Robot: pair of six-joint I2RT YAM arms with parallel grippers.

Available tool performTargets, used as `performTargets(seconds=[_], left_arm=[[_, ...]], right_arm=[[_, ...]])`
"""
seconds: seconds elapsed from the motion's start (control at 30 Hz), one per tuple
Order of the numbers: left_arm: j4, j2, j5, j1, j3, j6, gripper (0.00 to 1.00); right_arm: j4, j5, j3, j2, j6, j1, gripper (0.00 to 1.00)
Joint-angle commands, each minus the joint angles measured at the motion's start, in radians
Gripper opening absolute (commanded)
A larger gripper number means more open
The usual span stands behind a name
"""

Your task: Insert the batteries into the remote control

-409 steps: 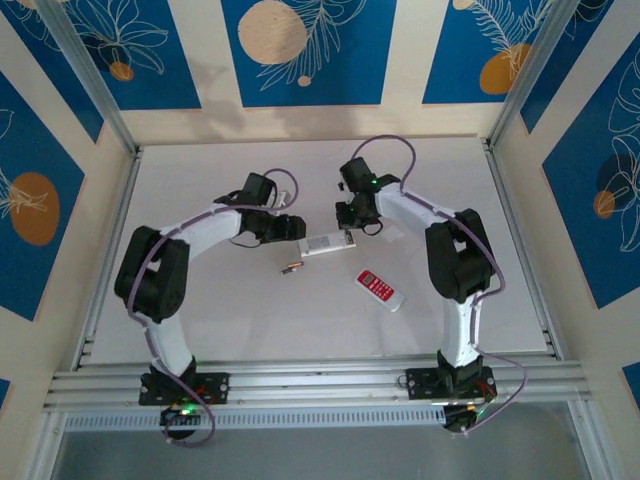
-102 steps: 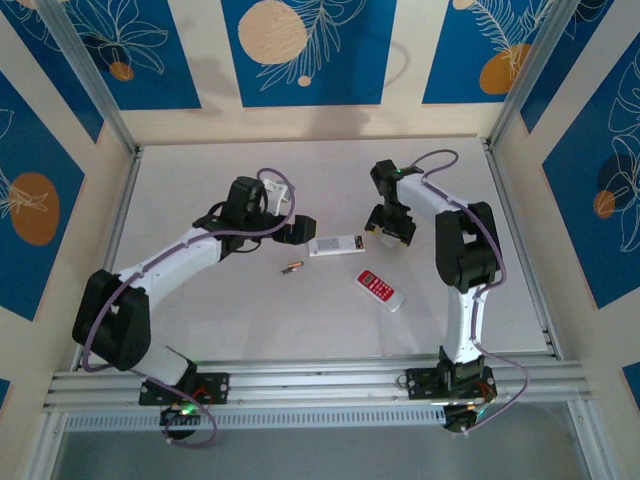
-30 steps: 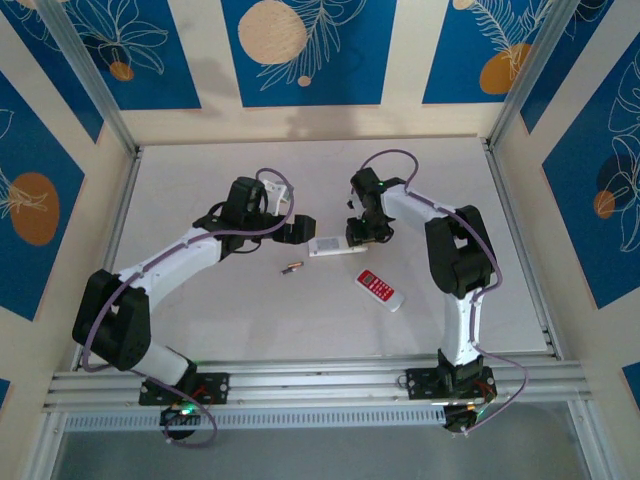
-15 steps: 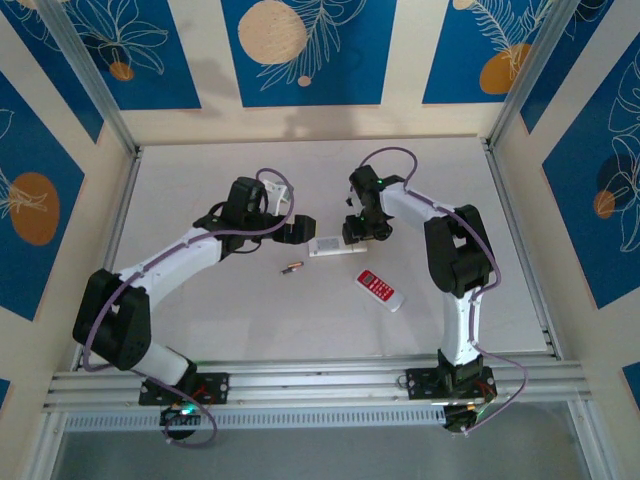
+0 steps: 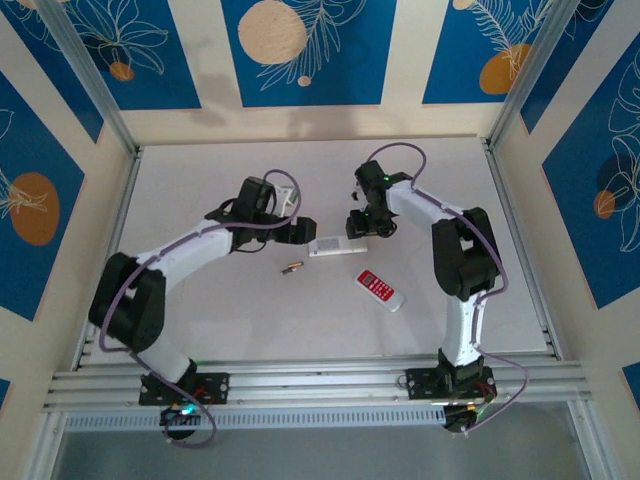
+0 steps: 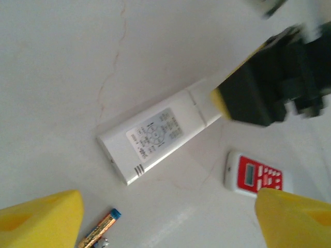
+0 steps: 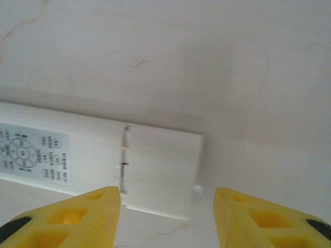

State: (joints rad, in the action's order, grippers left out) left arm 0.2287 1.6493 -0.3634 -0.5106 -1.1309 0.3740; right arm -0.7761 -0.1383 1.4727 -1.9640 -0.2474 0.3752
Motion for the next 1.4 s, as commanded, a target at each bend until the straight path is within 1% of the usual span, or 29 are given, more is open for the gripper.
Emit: performTargets(seconds=[0.0,0.13,0.23,0.37,0.47,0.67,0.77,0.83,1.0,1.07,1.17,1.2,1.27,1.37], left_arm=[[0.110,0.074,0.014,-0.024,-0.083,-0.018,0.80],[0.155,0.165,0.047,-0.037,-0.146,-0.008,0.69],[0.184,0.228,0.045,-0.041,-0.189,-0.009,0.64],[0.186,0.290,0.024,-0.050,-0.219,-0.009,0.62],[0.190,0.323,0.030,-0.054,-0.235,-0.003,0.61],[0.190,0.369,0.033,-0.053,-0.251,0.009,0.60],[0.183,0.384,0.029,-0.053,-0.251,0.017,0.58],[0.176,0.393,0.022,-0.054,-0.251,0.028,0.56],[0.150,0.414,-0.013,-0.053,-0.249,0.061,0.50],[0.134,0.423,-0.029,-0.055,-0.247,0.076,0.47],[0.112,0.436,-0.040,-0.058,-0.245,0.093,0.44],[0.105,0.440,-0.042,-0.058,-0.246,0.098,0.44],[0.089,0.444,-0.027,-0.063,-0.247,0.111,0.42],[0.067,0.439,0.024,-0.062,-0.239,0.130,0.41]], right_arm=[[0.015,0.022,-0.036,0.027,-0.039,-0.036,0.50],[0.024,0.042,-0.040,0.001,-0.042,-0.037,0.47],[0.029,0.053,-0.041,-0.016,-0.041,-0.038,0.46],[0.037,0.072,-0.043,-0.025,-0.037,-0.040,0.43],[0.037,0.083,-0.045,-0.034,-0.036,-0.041,0.39],[0.034,0.076,-0.061,-0.048,-0.034,-0.030,0.36],[0.027,0.065,-0.061,-0.057,-0.033,-0.024,0.33],[0.018,0.058,-0.055,-0.067,-0.036,-0.021,0.32],[-0.002,0.047,-0.042,-0.081,-0.060,-0.005,0.28],[-0.008,0.054,-0.037,-0.085,-0.091,0.010,0.28],[-0.010,0.067,-0.033,-0.099,-0.194,0.046,0.21],[-0.002,0.078,-0.031,-0.101,-0.224,0.065,0.20],[0.037,0.093,-0.023,-0.100,-0.295,0.121,0.20],[0.145,0.168,-0.050,-0.073,-0.394,0.183,0.20]])
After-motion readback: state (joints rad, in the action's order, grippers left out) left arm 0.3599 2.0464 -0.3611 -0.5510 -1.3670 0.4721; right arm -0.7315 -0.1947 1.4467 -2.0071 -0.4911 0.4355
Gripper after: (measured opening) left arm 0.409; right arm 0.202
